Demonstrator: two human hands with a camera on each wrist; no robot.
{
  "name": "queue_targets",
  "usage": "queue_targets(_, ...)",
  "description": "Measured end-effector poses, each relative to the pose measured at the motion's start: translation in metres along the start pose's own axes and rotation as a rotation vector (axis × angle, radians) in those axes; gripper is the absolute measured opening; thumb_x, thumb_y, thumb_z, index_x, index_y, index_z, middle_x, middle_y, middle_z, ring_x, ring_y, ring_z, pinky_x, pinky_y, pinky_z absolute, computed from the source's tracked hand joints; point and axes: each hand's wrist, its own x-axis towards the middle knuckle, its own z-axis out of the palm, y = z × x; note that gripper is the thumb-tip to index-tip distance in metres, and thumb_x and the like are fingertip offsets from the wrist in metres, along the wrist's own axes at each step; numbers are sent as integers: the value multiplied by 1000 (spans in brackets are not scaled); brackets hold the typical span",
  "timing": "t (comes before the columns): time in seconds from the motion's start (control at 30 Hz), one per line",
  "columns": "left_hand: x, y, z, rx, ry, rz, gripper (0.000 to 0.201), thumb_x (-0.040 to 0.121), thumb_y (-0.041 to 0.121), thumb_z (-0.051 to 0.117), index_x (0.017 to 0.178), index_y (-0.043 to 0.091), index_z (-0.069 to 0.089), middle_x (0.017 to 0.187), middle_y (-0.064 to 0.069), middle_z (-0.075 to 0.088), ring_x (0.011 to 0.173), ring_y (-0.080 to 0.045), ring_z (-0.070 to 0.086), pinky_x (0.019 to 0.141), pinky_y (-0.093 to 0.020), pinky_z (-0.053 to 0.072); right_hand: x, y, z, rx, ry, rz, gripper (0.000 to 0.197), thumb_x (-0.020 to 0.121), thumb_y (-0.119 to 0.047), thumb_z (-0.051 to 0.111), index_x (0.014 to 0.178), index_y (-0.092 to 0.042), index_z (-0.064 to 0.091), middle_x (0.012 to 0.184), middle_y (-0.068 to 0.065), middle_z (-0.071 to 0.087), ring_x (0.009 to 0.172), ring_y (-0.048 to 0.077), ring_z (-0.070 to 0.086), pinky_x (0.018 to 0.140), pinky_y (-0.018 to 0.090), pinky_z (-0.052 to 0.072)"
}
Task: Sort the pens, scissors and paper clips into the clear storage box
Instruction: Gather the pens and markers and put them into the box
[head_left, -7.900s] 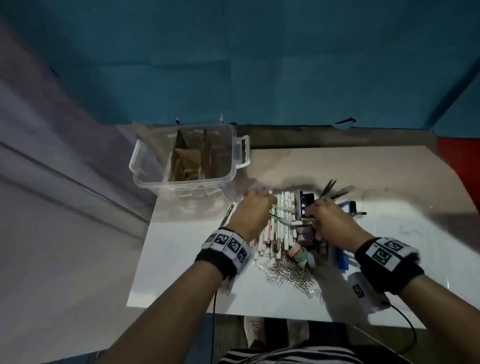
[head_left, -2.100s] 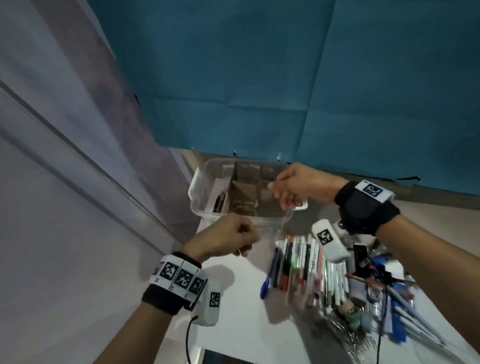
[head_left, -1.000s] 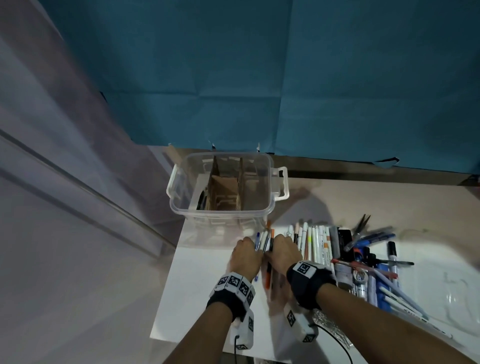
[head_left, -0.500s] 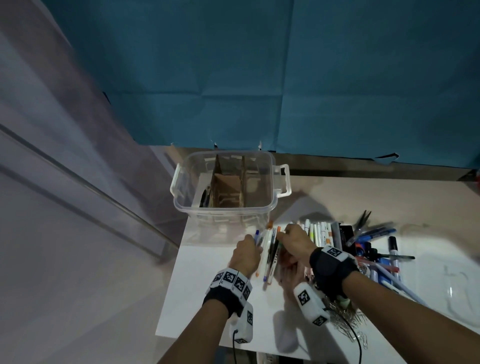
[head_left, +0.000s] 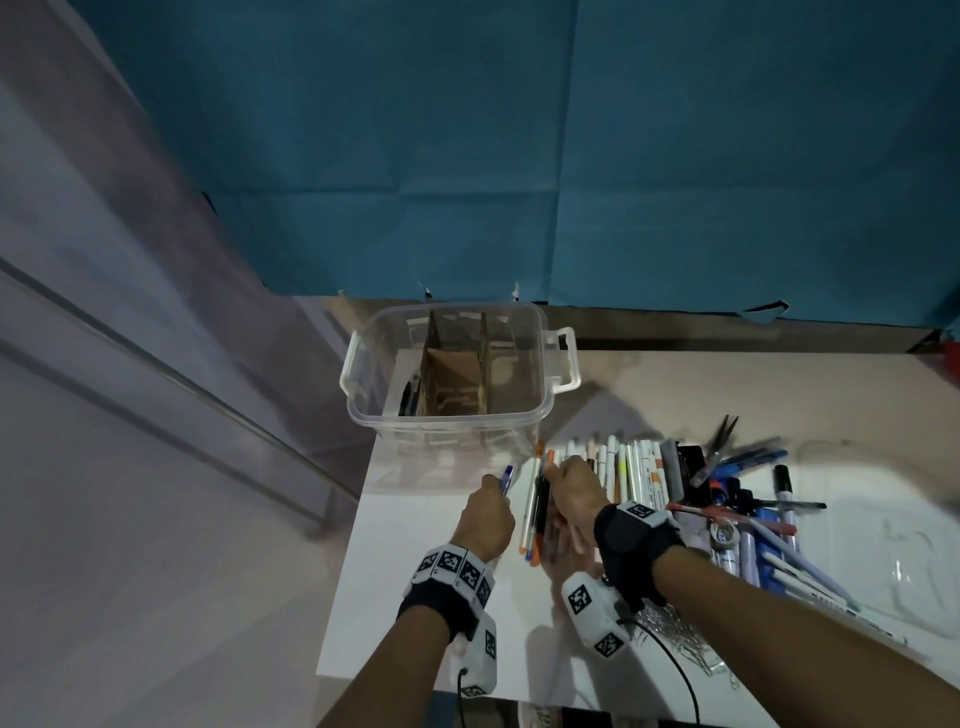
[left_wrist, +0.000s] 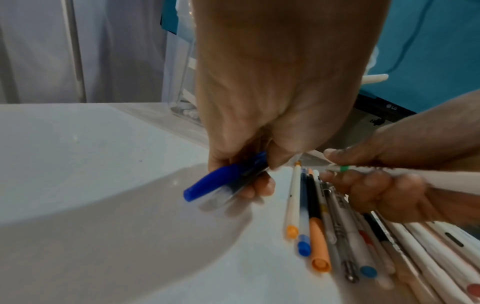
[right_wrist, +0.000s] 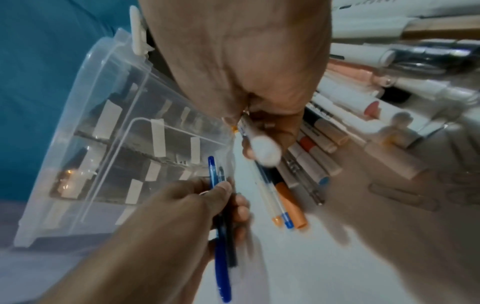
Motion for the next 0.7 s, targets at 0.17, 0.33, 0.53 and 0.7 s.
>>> queue_targets(0.17, -2, 0, 3, -66, -55, -4, 24, 102, 10, 40, 123, 0, 43, 115, -19, 61, 90, -26, 54, 76, -31, 40, -6, -3, 9, -376, 24, -64, 26, 86, -20, 64, 105, -3, 60, 105, 15, 66, 96, 32, 66, 78, 36, 55)
queue_targets(0.33, -3, 3, 5, -43, -40, -8, 24, 97, 12, 50, 118, 1, 46, 108, -11, 59, 90, -25, 54, 75, -31, 41, -9, -5, 10, -531, 49, -154, 21, 90, -14, 56, 110, -6, 53, 118, 17, 58, 108, 35, 59, 84, 36, 47)
queue_targets(0.53, 3, 12, -1, -16, -76, -46, 36, 92, -1, 44, 127, -4, 37, 123, -24, 58, 107, -38, 62, 78, -36, 48, -11, -9, 0, -595, 53, -171, 13, 90, -11, 58, 97, -12, 47, 118, 15, 55, 104, 33, 58, 75, 34, 44)
queue_targets(0.7, 5, 14, 8, 16, -28, -56, 37, 97, 20, 51, 127, -1, 44, 127, -22, 58, 113, -40, 59, 91, -42, 49, -13, -12, -6, -624, 62, -160, 12, 90, -9, 56, 97, -12, 46, 117, 13, 55, 101, 31, 59, 70, 33, 43)
